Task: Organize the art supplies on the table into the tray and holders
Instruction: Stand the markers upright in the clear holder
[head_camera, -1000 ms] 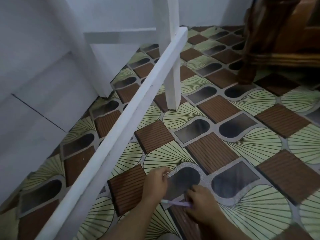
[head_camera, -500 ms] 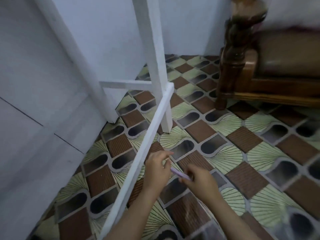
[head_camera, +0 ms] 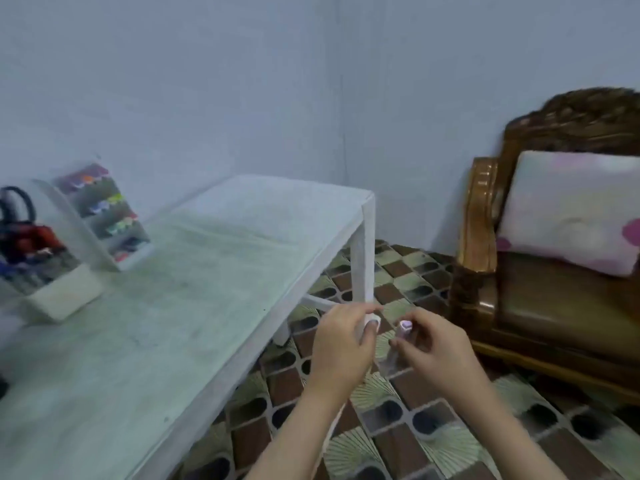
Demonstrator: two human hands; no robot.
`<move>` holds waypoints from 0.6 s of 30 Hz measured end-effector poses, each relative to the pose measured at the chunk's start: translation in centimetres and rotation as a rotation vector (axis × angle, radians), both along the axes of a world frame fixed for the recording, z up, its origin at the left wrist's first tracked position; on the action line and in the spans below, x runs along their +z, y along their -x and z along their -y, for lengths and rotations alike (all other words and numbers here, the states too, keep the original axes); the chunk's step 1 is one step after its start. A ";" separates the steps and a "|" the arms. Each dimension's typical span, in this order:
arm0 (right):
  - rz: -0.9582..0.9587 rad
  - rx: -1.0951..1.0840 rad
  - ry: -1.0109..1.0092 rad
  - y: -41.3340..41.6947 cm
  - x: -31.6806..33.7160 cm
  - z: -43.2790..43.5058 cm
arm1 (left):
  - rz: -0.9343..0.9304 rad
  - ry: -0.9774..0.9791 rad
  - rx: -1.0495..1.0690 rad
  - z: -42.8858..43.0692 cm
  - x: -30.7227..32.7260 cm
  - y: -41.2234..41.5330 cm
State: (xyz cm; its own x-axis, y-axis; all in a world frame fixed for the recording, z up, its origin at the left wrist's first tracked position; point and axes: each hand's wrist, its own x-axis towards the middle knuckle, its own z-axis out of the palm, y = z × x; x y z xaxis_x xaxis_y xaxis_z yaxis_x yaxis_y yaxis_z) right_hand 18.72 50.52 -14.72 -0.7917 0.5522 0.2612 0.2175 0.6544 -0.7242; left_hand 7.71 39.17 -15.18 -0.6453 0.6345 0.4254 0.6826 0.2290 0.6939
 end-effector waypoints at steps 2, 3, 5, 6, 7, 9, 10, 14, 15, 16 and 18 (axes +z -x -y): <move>-0.070 0.037 0.003 1.1 4.9 1.5 | -0.028 -0.011 0.037 1.6 4.2 0.4; -0.101 0.053 0.007 1.8 6.8 2.3 | -0.042 -0.028 0.071 2.5 5.8 0.9; -0.139 0.096 0.009 3.3 9.8 4.0 | -0.068 -0.070 0.154 4.5 8.1 2.0; -0.158 0.124 0.009 4.2 10.8 4.8 | -0.067 -0.073 0.195 5.7 8.7 2.8; -0.173 0.154 0.013 5.2 11.6 5.5 | -0.061 -0.067 0.236 6.9 9.1 3.7; -0.183 0.218 0.033 7.2 12.2 6.6 | -0.060 -0.059 0.313 9.2 9.0 5.6; -0.177 0.249 0.041 8.3 12.3 7.2 | -0.058 -0.060 0.353 10.6 8.8 6.5; -0.166 0.366 0.065 13.8 11.8 9.1 | -0.036 -0.050 0.516 15.3 7.6 10.7; -0.175 0.384 0.075 15.3 11.5 9.6 | -0.031 -0.045 0.547 16.2 7.4 11.8; -0.185 0.396 0.085 16.7 11.3 10.2 | -0.033 -0.040 0.573 17.1 7.3 12.8; -0.202 0.419 0.120 19.7 10.8 11.3 | -0.041 -0.027 0.618 18.6 7.0 15.0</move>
